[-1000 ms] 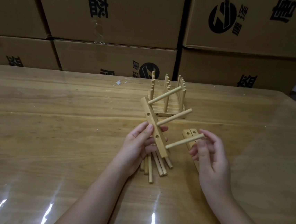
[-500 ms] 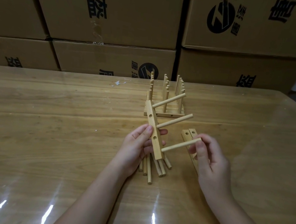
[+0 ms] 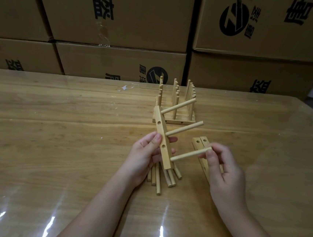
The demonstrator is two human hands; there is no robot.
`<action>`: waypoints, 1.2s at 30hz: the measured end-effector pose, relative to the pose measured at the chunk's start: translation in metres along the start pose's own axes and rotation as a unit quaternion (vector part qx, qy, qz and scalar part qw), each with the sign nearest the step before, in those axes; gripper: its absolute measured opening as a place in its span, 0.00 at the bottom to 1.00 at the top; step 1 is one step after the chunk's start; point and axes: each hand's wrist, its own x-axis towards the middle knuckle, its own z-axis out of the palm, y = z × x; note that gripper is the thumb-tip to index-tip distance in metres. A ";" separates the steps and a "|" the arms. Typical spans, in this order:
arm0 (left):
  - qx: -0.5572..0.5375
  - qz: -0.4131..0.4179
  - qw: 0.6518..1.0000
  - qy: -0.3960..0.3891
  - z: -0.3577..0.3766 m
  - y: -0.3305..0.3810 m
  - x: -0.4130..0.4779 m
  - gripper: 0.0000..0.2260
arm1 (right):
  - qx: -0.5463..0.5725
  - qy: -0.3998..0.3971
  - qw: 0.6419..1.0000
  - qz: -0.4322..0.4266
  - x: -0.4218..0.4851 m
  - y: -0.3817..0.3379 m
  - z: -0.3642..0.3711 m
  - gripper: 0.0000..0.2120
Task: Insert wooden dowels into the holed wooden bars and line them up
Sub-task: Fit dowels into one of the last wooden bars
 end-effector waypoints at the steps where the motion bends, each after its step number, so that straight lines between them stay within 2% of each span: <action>1: 0.001 0.000 1.000 0.001 0.000 0.000 0.000 0.15 | 0.000 0.001 1.000 0.001 0.000 0.000 0.000 0.11; 5: 0.001 0.001 1.000 0.002 0.002 0.000 -0.001 0.15 | 0.032 0.009 0.999 0.015 -0.002 -0.004 0.003 0.07; 11: 0.017 -0.005 1.000 -0.016 0.003 0.000 -0.003 0.13 | 0.145 0.066 0.986 0.048 0.002 -0.010 0.002 0.11; 21: 0.062 -0.004 0.997 -0.040 0.003 -0.001 -0.004 0.15 | 0.118 0.060 0.987 0.090 0.010 -0.013 -0.010 0.08; 31: 0.103 -0.002 0.994 -0.046 0.004 -0.003 -0.004 0.14 | 0.105 0.062 0.985 0.125 0.011 -0.008 -0.011 0.12; 36: 0.115 0.001 0.992 -0.050 0.005 -0.003 -0.005 0.12 | 0.100 0.051 0.984 0.140 0.012 -0.008 -0.011 0.09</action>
